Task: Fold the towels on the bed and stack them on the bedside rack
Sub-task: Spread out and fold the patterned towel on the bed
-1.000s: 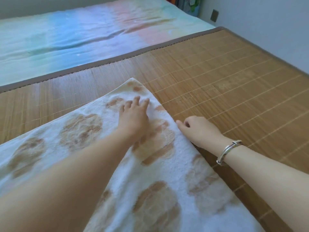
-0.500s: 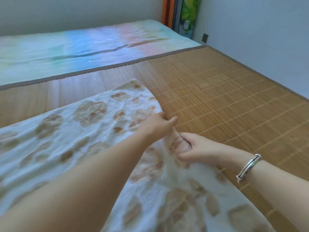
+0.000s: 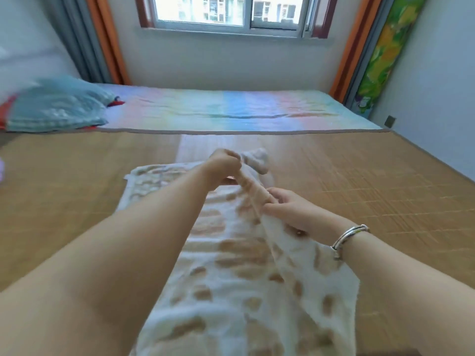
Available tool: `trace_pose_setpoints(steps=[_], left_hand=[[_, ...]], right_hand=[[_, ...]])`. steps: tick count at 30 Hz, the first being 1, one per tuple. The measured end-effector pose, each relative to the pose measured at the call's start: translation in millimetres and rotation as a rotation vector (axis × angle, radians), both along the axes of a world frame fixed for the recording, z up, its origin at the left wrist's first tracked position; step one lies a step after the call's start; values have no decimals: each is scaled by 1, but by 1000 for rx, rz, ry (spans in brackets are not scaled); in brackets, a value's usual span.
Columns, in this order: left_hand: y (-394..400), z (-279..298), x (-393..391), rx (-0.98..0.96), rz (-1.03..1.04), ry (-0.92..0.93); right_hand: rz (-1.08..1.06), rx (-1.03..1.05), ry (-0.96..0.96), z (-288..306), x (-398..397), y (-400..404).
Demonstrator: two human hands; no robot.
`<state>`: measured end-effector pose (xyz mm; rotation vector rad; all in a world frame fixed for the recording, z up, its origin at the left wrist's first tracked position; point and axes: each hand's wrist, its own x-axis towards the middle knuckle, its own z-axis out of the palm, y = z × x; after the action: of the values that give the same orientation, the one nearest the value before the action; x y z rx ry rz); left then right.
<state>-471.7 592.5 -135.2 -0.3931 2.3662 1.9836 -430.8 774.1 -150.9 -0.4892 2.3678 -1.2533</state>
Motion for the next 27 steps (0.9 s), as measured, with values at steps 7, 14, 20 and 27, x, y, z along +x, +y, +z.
trace_pose_setpoints(steps=[7, 14, 20, 27], left_hand=[[-160, -14, 67, -78, 63, -79], [-231, -85, 113, -102, 57, -163], [-250, -109, 119, -28, 117, -118], [-252, -149, 150, -153, 157, -241]], right_hand=[[177, -75, -211, -2, 55, -150], [291, 135, -266, -57, 93, -236], [318, 155, -228, -70, 94, -260], [507, 338, -253, -90, 107, -266]])
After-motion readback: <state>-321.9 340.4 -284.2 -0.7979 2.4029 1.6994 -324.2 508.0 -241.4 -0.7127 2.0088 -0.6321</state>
